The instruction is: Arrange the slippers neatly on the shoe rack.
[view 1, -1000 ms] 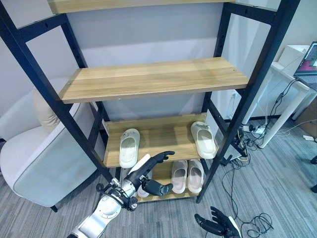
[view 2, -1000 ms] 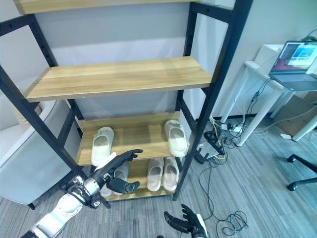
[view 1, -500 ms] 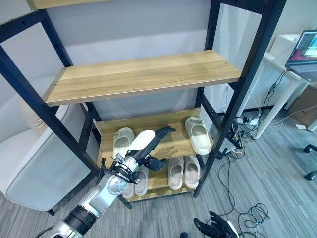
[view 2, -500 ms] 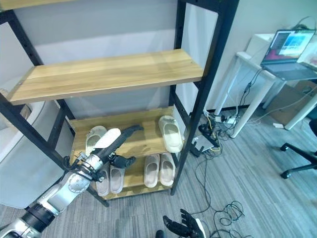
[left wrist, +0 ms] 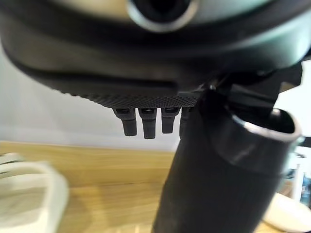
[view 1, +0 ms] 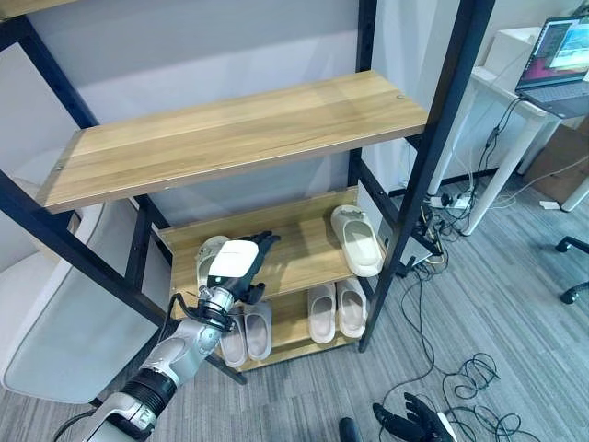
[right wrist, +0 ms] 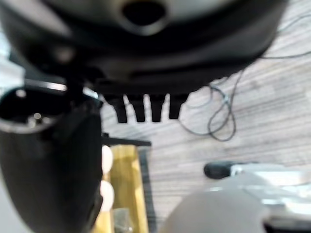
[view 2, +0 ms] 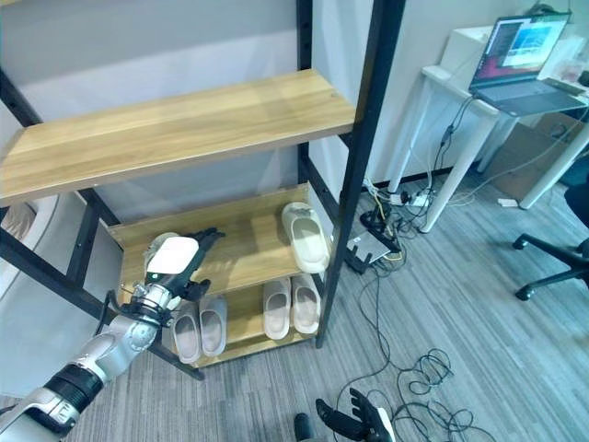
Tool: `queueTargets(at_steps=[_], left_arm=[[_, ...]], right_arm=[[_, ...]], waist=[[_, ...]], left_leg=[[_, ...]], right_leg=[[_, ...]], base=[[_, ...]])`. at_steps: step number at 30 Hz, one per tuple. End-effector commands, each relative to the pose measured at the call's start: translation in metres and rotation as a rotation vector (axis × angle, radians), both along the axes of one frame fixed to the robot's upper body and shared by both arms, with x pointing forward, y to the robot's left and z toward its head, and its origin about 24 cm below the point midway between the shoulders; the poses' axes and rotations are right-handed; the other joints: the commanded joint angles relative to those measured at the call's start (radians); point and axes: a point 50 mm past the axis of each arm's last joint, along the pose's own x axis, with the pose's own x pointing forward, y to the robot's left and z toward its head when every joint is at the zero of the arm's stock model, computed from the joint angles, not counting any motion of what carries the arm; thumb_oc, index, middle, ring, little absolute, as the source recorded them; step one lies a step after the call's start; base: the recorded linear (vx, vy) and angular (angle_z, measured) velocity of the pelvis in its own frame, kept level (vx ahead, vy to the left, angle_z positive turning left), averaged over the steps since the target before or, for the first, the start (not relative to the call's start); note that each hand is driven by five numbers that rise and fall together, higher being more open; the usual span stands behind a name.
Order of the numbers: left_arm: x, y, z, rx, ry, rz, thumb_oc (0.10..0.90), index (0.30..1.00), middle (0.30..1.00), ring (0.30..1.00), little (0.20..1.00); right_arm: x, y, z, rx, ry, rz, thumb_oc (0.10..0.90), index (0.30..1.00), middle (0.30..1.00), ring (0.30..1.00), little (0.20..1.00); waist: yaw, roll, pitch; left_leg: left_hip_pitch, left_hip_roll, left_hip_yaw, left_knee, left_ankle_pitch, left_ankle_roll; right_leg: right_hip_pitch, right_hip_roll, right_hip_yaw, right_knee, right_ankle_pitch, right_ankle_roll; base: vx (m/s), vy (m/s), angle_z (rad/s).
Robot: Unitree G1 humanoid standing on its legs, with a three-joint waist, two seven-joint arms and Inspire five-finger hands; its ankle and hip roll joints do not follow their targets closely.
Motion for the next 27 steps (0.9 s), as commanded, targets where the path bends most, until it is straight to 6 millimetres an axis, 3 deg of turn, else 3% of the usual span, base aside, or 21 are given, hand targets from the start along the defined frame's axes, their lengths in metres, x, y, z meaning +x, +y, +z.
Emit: queueTargets(at_steps=[1, 7, 19, 27], left_arm=[[0.04, 0.015, 0.07, -0.074, -0.31, 0.103, 0.8, 0.9, 0.9, 0.9, 0.9], [0.043, 0.025, 0.071, -0.053, -0.356, 0.166, 0.8, 0.9, 0.9, 0.9, 0.9], [0.036, 0.041, 0.072, -0.213, -0.413, 0.288, 0.8, 0.9, 0.9, 0.9, 0.9], [0.048, 0.052, 0.08, -0.121, -0.408, 0.309, 0.8, 0.9, 0.9, 0.9, 0.9]], right_arm=[[0.02, 0.009, 0.013, 0.0, -0.151, 0.052, 0.8, 0.9, 0.9, 0.9, 0.9], [0.019, 0.012, 0.011, -0.001, -0.146, 0.066, 0.8, 0.9, 0.9, 0.9, 0.9], [0.012, 0.013, 0.01, 0.01, -0.134, 0.049, 0.8, 0.9, 0.9, 0.9, 0.9], [0.012, 0.013, 0.009, 0.018, -0.129, 0.062, 0.8, 0.9, 0.9, 0.9, 0.9]], waist=[[-0.004, -0.029, -0.02], [-0.003, -0.033, -0.022], [0.002, -0.038, -0.024], [-0.002, -0.042, -0.03]], left_leg=[[-0.033, -0.005, -0.029, 0.008, -0.078, -0.031], [-0.045, -0.005, -0.035, 0.008, -0.076, -0.032], [-0.046, -0.004, -0.036, 0.008, -0.078, -0.033], [-0.036, 0.001, -0.031, 0.008, -0.081, -0.036]], right_leg=[[0.077, -0.047, 0.002, 0.018, -0.154, 0.096], [0.066, -0.045, -0.002, 0.018, -0.153, 0.098], [0.065, -0.044, -0.009, 0.017, -0.155, 0.096], [0.073, -0.042, -0.012, 0.014, -0.155, 0.1]], base=[[0.02, -0.007, -0.07], [0.01, -0.002, -0.01], [0.02, 0.0, 0.0], [0.02, -0.002, 0.0]])
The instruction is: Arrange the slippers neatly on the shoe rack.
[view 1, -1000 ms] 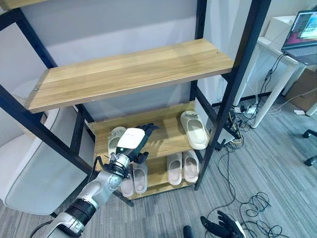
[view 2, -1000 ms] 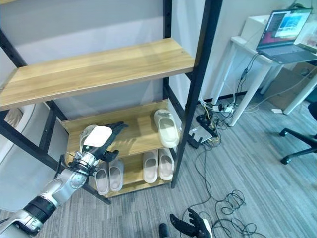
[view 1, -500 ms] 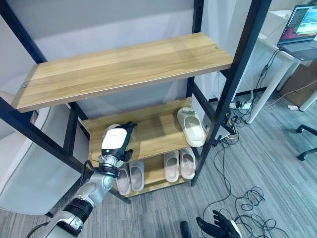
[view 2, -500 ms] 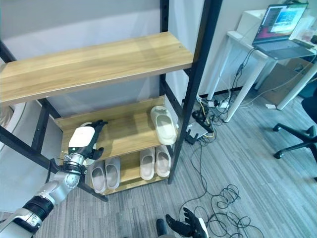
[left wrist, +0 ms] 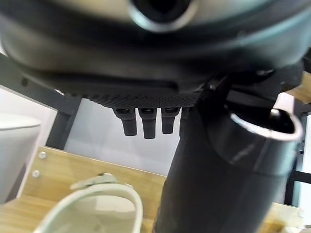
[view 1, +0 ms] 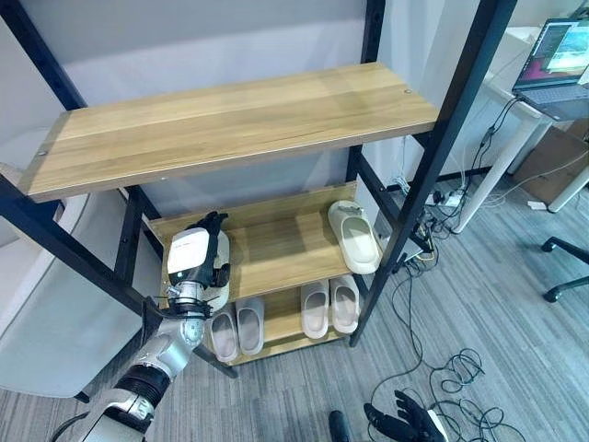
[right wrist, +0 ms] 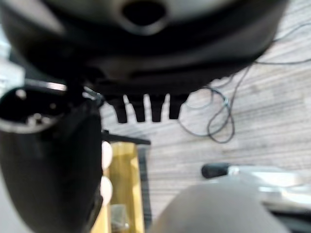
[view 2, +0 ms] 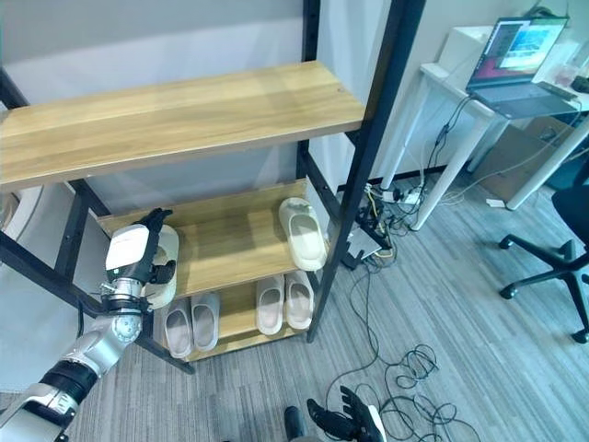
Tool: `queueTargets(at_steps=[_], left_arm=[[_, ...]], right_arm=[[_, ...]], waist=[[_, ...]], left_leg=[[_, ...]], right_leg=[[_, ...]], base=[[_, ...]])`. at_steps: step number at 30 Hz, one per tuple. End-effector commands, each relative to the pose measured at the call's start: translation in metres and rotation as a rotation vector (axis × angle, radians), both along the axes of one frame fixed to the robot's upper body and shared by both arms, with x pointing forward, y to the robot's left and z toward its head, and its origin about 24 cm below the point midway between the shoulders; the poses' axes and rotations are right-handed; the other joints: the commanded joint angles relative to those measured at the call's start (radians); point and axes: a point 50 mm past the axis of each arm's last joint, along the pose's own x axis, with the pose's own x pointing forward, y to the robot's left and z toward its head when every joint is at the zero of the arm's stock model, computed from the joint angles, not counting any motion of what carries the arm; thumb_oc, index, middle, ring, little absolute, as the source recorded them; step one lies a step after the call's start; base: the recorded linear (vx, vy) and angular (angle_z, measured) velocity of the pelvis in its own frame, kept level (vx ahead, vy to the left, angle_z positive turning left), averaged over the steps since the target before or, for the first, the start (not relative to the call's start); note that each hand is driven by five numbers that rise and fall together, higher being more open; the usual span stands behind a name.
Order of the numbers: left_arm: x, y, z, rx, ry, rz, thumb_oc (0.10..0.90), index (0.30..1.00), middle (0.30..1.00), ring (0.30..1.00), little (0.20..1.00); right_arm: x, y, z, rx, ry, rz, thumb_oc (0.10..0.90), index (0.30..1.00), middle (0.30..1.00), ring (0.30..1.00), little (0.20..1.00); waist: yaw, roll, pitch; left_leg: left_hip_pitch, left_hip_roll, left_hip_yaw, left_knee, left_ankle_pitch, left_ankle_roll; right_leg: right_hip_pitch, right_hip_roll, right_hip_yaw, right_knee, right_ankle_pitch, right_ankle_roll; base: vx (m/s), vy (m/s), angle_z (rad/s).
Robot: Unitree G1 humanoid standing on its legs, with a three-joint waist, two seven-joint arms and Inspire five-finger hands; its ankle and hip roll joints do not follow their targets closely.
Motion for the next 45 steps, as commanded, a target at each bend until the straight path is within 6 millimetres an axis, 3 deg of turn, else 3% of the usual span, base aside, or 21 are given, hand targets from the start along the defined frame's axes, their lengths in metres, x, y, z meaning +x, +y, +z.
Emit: queueTargets(at_steps=[1, 13, 18, 22, 31, 32, 33, 34, 37, 40, 41, 42, 43, 45], left_arm=[[0.036, 0.011, 0.071, 0.046, -0.27, 0.033, 0.8, 0.9, 0.9, 0.9, 0.9], [0.045, 0.02, 0.074, 0.126, -0.227, 0.071, 0.8, 0.9, 0.9, 0.9, 0.9], [0.05, 0.033, 0.075, 0.147, -0.194, 0.123, 0.8, 0.9, 0.9, 0.9, 0.9], [0.052, 0.028, 0.091, 0.093, -0.272, 0.109, 0.8, 0.9, 0.9, 0.9, 0.9], [0.054, 0.025, 0.088, 0.09, -0.253, 0.113, 0.8, 0.9, 0.9, 0.9, 0.9], [0.054, 0.025, 0.088, 0.09, -0.253, 0.113, 0.748, 0.822, 0.822, 0.822, 0.822], [0.054, 0.026, 0.086, 0.1, -0.24, 0.115, 0.618, 0.627, 0.627, 0.627, 0.627], [0.056, 0.028, 0.082, 0.139, -0.205, 0.12, 0.576, 0.564, 0.564, 0.564, 0.564], [0.056, 0.03, 0.073, 0.177, -0.149, 0.13, 0.552, 0.528, 0.528, 0.528, 0.528], [0.057, 0.029, 0.069, 0.176, -0.126, 0.134, 0.563, 0.545, 0.545, 0.545, 0.545], [0.057, 0.03, 0.063, 0.194, -0.096, 0.135, 0.704, 0.756, 0.756, 0.756, 0.756], [0.056, 0.029, 0.058, 0.213, -0.074, 0.136, 0.778, 0.867, 0.867, 0.867, 0.867], [0.055, 0.03, 0.055, 0.224, -0.059, 0.138, 0.8, 0.9, 0.9, 0.9, 0.9], [0.055, 0.033, 0.052, 0.232, -0.038, 0.148, 0.8, 0.9, 0.9, 0.9, 0.9]], right_arm=[[0.011, 0.0, 0.011, 0.003, -0.115, 0.019, 0.8, 0.9, 0.9, 0.9, 0.9], [0.013, -0.007, 0.013, -0.019, -0.125, -0.001, 0.8, 0.9, 0.9, 0.9, 0.9], [0.011, -0.01, 0.014, -0.03, -0.125, 0.006, 0.8, 0.9, 0.9, 0.9, 0.9], [0.012, -0.01, 0.014, -0.033, -0.129, 0.002, 0.8, 0.9, 0.9, 0.9, 0.9], [0.018, -0.011, 0.018, -0.042, -0.151, 0.014, 0.8, 0.9, 0.9, 0.9, 0.9], [0.018, -0.011, 0.018, -0.042, -0.151, 0.013, 0.8, 0.9, 0.9, 0.9, 0.9], [0.019, -0.011, 0.019, -0.043, -0.158, 0.019, 0.8, 0.9, 0.9, 0.9, 0.9], [0.02, -0.012, 0.022, -0.046, -0.171, 0.027, 0.8, 0.9, 0.9, 0.9, 0.9], [0.021, -0.013, 0.024, -0.051, -0.182, 0.037, 0.8, 0.9, 0.9, 0.9, 0.9], [0.021, -0.014, 0.025, -0.057, -0.185, 0.035, 0.8, 0.9, 0.9, 0.9, 0.9], [0.02, -0.016, 0.026, -0.064, -0.19, 0.036, 0.8, 0.9, 0.9, 0.9, 0.9], [0.021, -0.016, 0.027, -0.065, -0.194, 0.036, 0.8, 0.9, 0.9, 0.9, 0.9], [0.021, -0.017, 0.027, -0.066, -0.197, 0.036, 0.8, 0.9, 0.9, 0.9, 0.9], [0.021, -0.018, 0.028, -0.072, -0.199, 0.033, 0.8, 0.9, 0.9, 0.9, 0.9]], waist=[[-0.003, 0.0, -0.026], [-0.013, -0.007, -0.023], [-0.019, -0.006, -0.028], [-0.013, -0.009, -0.028], [-0.015, -0.014, -0.02], [-0.015, -0.014, -0.02], [-0.017, -0.014, -0.018], [-0.019, -0.014, -0.018], [-0.024, -0.014, -0.015], [-0.026, -0.014, -0.014], [-0.028, -0.014, -0.013], [-0.029, -0.014, -0.013], [-0.03, -0.015, -0.013], [-0.031, -0.015, -0.013]], left_leg=[[-0.017, 0.002, -0.036, 0.008, -0.081, -0.038], [-0.028, 0.006, -0.028, 0.008, -0.084, -0.038], [-0.043, 0.008, -0.014, 0.008, -0.082, -0.039], [-0.049, 0.008, -0.013, 0.008, -0.083, -0.039], [-0.049, 0.008, -0.013, 0.008, -0.085, -0.038], [-0.049, 0.008, -0.013, 0.008, -0.085, -0.038], [-0.052, 0.009, -0.012, 0.008, -0.085, -0.038], [-0.057, 0.01, -0.006, 0.008, -0.084, -0.038], [-0.063, 0.011, 0.001, 0.008, -0.083, -0.038], [-0.067, 0.012, 0.003, 0.008, -0.083, -0.038], [-0.07, 0.013, 0.006, 0.008, -0.083, -0.038], [-0.071, 0.013, 0.008, 0.008, -0.083, -0.038], [-0.072, 0.013, 0.01, 0.008, -0.083, -0.038], [-0.073, 0.014, 0.014, 0.008, -0.083, -0.039]], right_leg=[[0.093, -0.042, -0.016, 0.014, -0.158, 0.101], [0.076, -0.04, -0.017, 0.013, -0.152, 0.107], [0.055, -0.037, -0.009, 0.012, -0.145, 0.111], [0.051, -0.037, -0.012, 0.012, -0.146, 0.112], [0.048, -0.035, -0.012, 0.012, -0.146, 0.112], [0.047, -0.035, -0.012, 0.012, -0.146, 0.112], [0.044, -0.035, -0.012, 0.012, -0.144, 0.113], [0.035, -0.034, -0.01, 0.012, -0.142, 0.114], [0.025, -0.032, -0.005, 0.012, -0.138, 0.115], [0.019, -0.031, -0.003, 0.012, -0.136, 0.115], [0.015, -0.03, 0.001, 0.012, -0.136, 0.116], [0.013, -0.029, 0.003, 0.012, -0.135, 0.116], [0.011, -0.028, 0.005, 0.012, -0.135, 0.117], [0.008, -0.028, 0.007, 0.012, -0.133, 0.117]], base=[[0.04, -0.006, 0.0], [0.02, -0.004, 0.0], [0.01, 0.007, -0.02], [0.03, 0.009, -0.06], [0.02, 0.0, -0.02], [0.0, -0.004, -0.06], [0.01, -0.006, -0.06], [0.01, -0.001, -0.05], [0.0, 0.002, -0.03], [0.01, 0.003, -0.06], [0.02, 0.003, -0.06], [0.02, 0.002, -0.05], [0.0, 0.0, 0.0], [0.01, -0.001, -0.02]])
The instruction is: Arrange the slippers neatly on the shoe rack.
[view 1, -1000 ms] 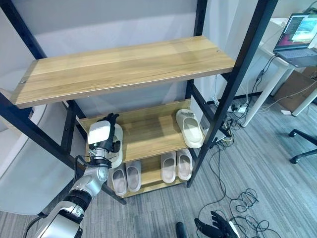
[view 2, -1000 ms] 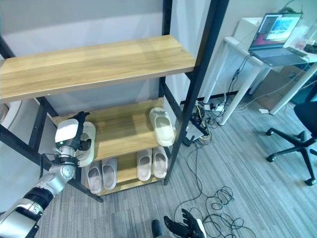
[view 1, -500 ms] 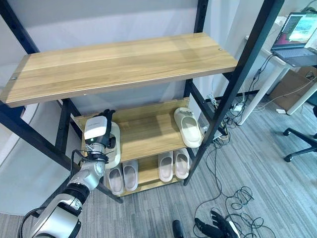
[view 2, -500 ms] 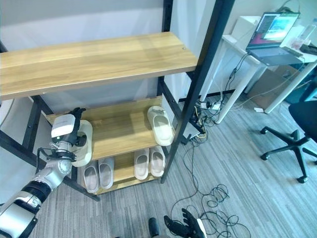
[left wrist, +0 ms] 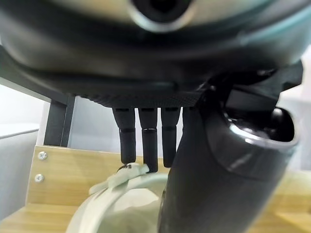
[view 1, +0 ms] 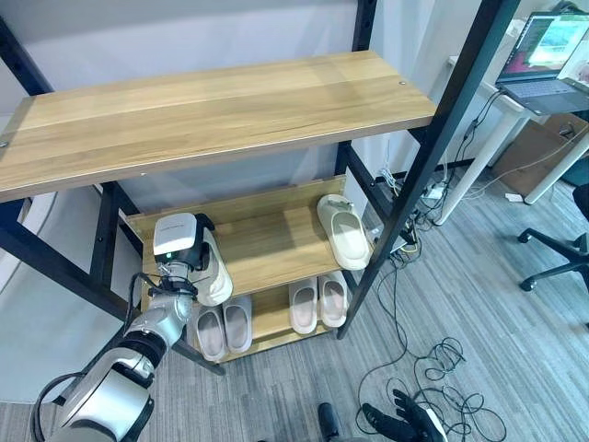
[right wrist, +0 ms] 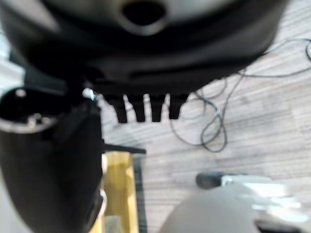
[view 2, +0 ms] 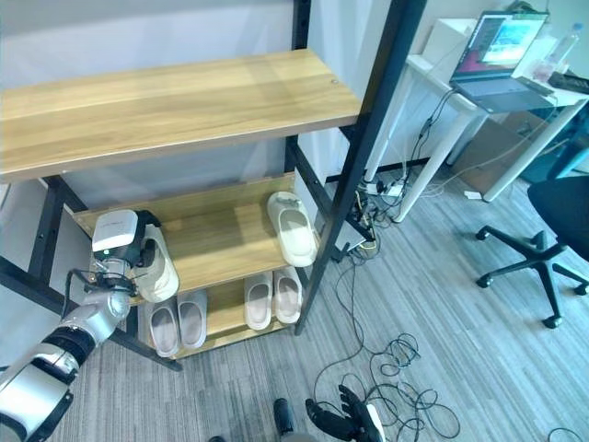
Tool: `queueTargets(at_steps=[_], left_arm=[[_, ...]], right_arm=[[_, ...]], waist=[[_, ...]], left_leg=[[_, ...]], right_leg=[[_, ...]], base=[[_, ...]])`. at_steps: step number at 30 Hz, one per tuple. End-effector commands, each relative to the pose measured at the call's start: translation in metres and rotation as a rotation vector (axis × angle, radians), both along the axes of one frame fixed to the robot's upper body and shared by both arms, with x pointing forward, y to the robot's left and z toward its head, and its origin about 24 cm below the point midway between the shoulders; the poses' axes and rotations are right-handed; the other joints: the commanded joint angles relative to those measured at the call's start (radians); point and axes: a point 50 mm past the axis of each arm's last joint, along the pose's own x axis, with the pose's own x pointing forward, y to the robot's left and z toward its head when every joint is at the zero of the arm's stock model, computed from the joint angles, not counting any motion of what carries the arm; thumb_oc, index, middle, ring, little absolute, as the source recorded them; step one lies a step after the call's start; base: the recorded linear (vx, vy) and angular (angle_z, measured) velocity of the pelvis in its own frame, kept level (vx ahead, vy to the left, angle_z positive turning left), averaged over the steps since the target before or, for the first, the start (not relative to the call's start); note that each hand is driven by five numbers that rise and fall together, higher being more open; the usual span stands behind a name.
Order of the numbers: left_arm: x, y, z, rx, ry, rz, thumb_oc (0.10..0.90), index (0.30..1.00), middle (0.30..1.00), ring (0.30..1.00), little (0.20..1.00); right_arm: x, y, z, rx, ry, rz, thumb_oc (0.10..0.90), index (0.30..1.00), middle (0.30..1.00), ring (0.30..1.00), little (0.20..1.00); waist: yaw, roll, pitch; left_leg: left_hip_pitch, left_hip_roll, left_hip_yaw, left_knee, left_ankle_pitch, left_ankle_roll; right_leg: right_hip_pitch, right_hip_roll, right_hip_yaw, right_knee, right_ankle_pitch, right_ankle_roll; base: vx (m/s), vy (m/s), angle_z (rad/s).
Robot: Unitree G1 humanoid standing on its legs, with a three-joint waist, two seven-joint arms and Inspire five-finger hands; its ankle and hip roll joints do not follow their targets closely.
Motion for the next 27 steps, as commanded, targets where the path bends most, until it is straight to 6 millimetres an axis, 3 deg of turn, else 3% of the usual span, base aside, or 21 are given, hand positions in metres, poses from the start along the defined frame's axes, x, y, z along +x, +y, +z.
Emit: queueTargets(at_steps=[1, 2, 5, 8, 9, 16, 19, 27], left_arm=[[0.022, 0.008, 0.04, 0.05, -0.102, 0.034, 0.615, 0.622, 0.622, 0.622, 0.622], [0.021, 0.009, 0.039, 0.046, -0.097, 0.04, 0.571, 0.556, 0.556, 0.556, 0.556], [0.021, 0.007, 0.04, 0.033, -0.107, 0.025, 0.587, 0.58, 0.58, 0.58, 0.58], [0.021, 0.002, 0.04, 0.045, -0.112, 0.001, 0.546, 0.519, 0.519, 0.519, 0.519], [0.022, -0.003, 0.038, 0.05, -0.111, -0.022, 0.406, 0.309, 0.309, 0.309, 0.309], [0.024, -0.018, 0.037, 0.067, -0.116, -0.079, 0.4, 0.3, 0.3, 0.3, 0.3], [0.027, -0.036, 0.043, 0.085, -0.142, -0.159, 0.4, 0.3, 0.3, 0.3, 0.3], [0.032, -0.061, 0.054, 0.132, -0.187, -0.257, 0.4, 0.3, 0.3, 0.3, 0.3]], right_arm=[[0.021, -0.019, 0.025, -0.07, -0.176, 0.019, 0.8, 0.9, 0.9, 0.9, 0.9], [0.02, -0.019, 0.026, -0.074, -0.177, 0.02, 0.8, 0.9, 0.9, 0.9, 0.9], [0.02, -0.019, 0.026, -0.08, -0.178, 0.025, 0.8, 0.9, 0.9, 0.9, 0.9], [0.02, -0.019, 0.027, -0.08, -0.184, 0.026, 0.8, 0.9, 0.9, 0.9, 0.9], [0.021, -0.019, 0.028, -0.079, -0.187, 0.028, 0.8, 0.9, 0.9, 0.9, 0.9], [0.022, -0.017, 0.029, -0.079, -0.195, 0.047, 0.8, 0.9, 0.9, 0.9, 0.9], [0.021, -0.018, 0.029, -0.093, -0.195, 0.049, 0.8, 0.9, 0.9, 0.9, 0.9], [0.025, -0.024, 0.032, -0.122, -0.207, 0.052, 0.8, 0.9, 0.9, 0.9, 0.9]], waist=[[-0.008, 0.02, 0.008], [-0.008, 0.019, 0.007], [-0.007, 0.02, 0.005], [-0.007, 0.021, 0.005], [-0.007, 0.022, 0.005], [-0.015, 0.027, 0.012], [-0.021, 0.032, 0.015], [-0.033, 0.044, 0.022]], left_leg=[[-0.016, 0.017, -0.032, 0.005, -0.083, -0.04], [-0.015, 0.018, -0.032, 0.005, -0.084, -0.04], [-0.01, 0.018, -0.033, 0.005, -0.085, -0.04], [-0.005, 0.017, -0.036, 0.005, -0.088, -0.04], [0.001, 0.016, -0.036, 0.005, -0.09, -0.041], [0.011, 0.015, -0.032, 0.005, -0.093, -0.04], [0.009, 0.016, -0.027, 0.005, -0.096, -0.04], [0.01, 0.02, -0.012, 0.005, -0.095, -0.04]], right_leg=[[0.084, -0.031, -0.026, 0.012, -0.15, 0.114], [0.085, -0.031, -0.026, 0.012, -0.15, 0.114], [0.09, -0.031, -0.027, 0.012, -0.152, 0.113], [0.094, -0.031, -0.027, 0.012, -0.155, 0.112], [0.101, -0.032, -0.029, 0.012, -0.157, 0.112], [0.109, -0.032, -0.026, 0.012, -0.159, 0.112], [0.104, -0.032, -0.022, 0.012, -0.158, 0.113], [0.097, -0.028, -0.006, 0.012, -0.155, 0.112]], base=[[0.0, 0.0, 0.0], [0.02, -0.008, -0.04], [0.02, -0.005, -0.03], [0.0, 0.0, 0.0], [0.0, 0.0, 0.0], [0.0, -0.002, 0.0], [0.0, 0.0, 0.0], [0.0, -0.017, -0.1]])
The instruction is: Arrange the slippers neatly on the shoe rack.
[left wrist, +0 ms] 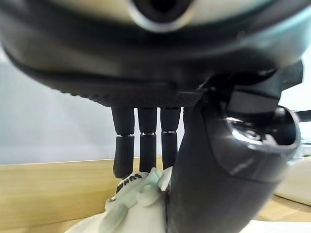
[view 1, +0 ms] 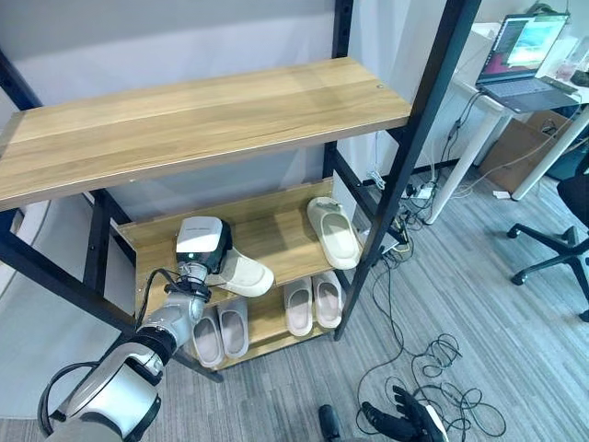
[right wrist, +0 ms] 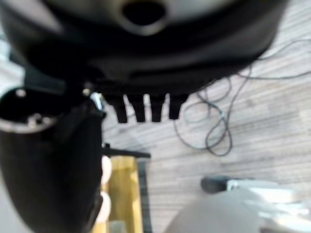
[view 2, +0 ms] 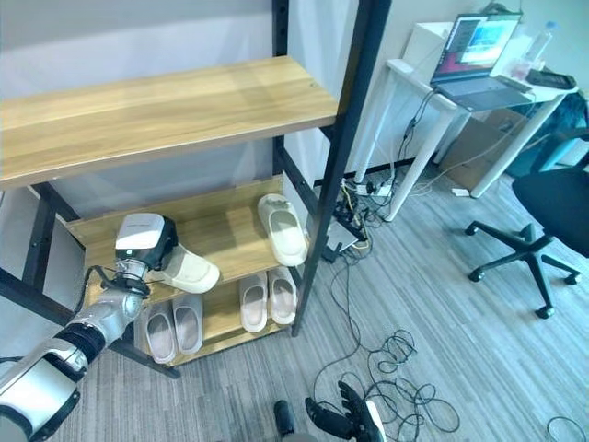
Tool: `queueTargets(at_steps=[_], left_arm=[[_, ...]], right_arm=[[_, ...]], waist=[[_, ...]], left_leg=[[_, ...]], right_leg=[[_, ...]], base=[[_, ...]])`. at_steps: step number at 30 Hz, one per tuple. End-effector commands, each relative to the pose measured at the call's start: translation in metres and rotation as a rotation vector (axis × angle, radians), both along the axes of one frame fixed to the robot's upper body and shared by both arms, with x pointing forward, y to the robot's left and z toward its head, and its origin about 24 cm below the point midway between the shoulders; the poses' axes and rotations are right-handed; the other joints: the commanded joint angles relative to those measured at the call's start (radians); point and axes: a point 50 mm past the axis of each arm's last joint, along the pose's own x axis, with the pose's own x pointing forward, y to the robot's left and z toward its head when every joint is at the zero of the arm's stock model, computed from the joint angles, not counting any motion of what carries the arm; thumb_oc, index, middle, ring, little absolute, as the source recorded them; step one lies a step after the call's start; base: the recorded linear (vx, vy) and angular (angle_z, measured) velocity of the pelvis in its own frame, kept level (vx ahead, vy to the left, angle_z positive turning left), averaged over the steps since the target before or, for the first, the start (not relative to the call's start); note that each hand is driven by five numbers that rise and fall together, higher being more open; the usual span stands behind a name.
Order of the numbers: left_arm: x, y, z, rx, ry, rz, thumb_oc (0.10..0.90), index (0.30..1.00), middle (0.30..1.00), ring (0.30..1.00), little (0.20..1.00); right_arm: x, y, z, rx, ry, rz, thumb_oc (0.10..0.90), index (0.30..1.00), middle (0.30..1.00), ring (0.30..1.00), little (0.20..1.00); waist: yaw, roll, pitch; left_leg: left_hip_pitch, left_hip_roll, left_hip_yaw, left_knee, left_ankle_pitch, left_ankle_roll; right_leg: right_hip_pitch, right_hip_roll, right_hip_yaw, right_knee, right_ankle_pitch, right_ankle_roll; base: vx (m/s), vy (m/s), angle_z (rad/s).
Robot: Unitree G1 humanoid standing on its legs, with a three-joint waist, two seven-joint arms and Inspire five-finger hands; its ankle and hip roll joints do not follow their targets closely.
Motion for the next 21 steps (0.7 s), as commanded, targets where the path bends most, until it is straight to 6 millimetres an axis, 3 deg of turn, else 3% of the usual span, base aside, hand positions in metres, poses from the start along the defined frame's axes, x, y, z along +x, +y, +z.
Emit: queueTargets(at_steps=[1, 2, 3, 4, 11, 21], left_arm=[[0.031, -0.024, 0.06, -0.016, -0.205, -0.083, 0.4, 0.3, 0.3, 0.3, 0.3], [0.033, -0.036, 0.076, -0.007, -0.27, -0.148, 0.4, 0.3, 0.3, 0.3, 0.3], [0.033, -0.036, 0.076, -0.007, -0.27, -0.148, 0.4, 0.3, 0.3, 0.3, 0.3], [0.034, -0.041, 0.088, 0.007, -0.326, -0.178, 0.4, 0.3, 0.3, 0.3, 0.3], [0.045, -0.041, 0.13, 0.108, -0.472, -0.144, 0.4, 0.3, 0.3, 0.3, 0.3], [0.051, -0.031, 0.162, 0.194, -0.547, -0.127, 0.4, 0.3, 0.3, 0.3, 0.3]], right_arm=[[0.024, -0.022, 0.03, -0.082, -0.192, 0.034, 0.8, 0.9, 0.9, 0.9, 0.9], [0.026, -0.023, 0.031, -0.097, -0.199, 0.048, 0.8, 0.9, 0.9, 0.9, 0.9], [0.026, -0.023, 0.031, -0.097, -0.199, 0.048, 0.8, 0.9, 0.9, 0.9, 0.9], [0.026, -0.023, 0.031, -0.106, -0.198, 0.056, 0.8, 0.9, 0.9, 0.9, 0.9], [0.029, -0.027, 0.032, -0.136, -0.197, 0.065, 0.8, 0.9, 0.9, 0.9, 0.9], [0.038, -0.033, 0.038, -0.173, -0.235, 0.077, 0.8, 0.9, 0.9, 0.9, 0.9]], waist=[[-0.02, 0.028, 0.029], [-0.026, 0.033, 0.032], [-0.026, 0.033, 0.032], [-0.03, 0.035, 0.033], [-0.044, 0.048, 0.046], [-0.064, 0.059, 0.075]], left_leg=[[-0.005, 0.021, -0.05, 0.007, -0.094, -0.04], [-0.008, 0.023, -0.048, 0.007, -0.093, -0.041], [-0.008, 0.023, -0.048, 0.007, -0.093, -0.041], [-0.011, 0.025, -0.045, 0.007, -0.094, -0.041], [-0.028, 0.031, -0.032, 0.007, -0.088, -0.042], [-0.073, 0.04, -0.011, 0.007, -0.073, -0.048]], right_leg=[[0.1, -0.028, -0.025, 0.012, -0.162, 0.107], [0.095, -0.027, -0.022, 0.012, -0.16, 0.106], [0.095, -0.027, -0.022, 0.012, -0.16, 0.106], [0.089, -0.026, -0.017, 0.012, -0.16, 0.106], [0.065, -0.022, -0.006, 0.013, -0.153, 0.106], [0.004, -0.018, 0.013, 0.017, -0.134, 0.109]], base=[[-0.02, -0.042, -0.07], [-0.01, -0.031, -0.03], [-0.01, -0.057, -0.01], [0.0, -0.034, -0.01], [-0.01, -0.027, -0.07], [-0.03, -0.017, -0.1]])
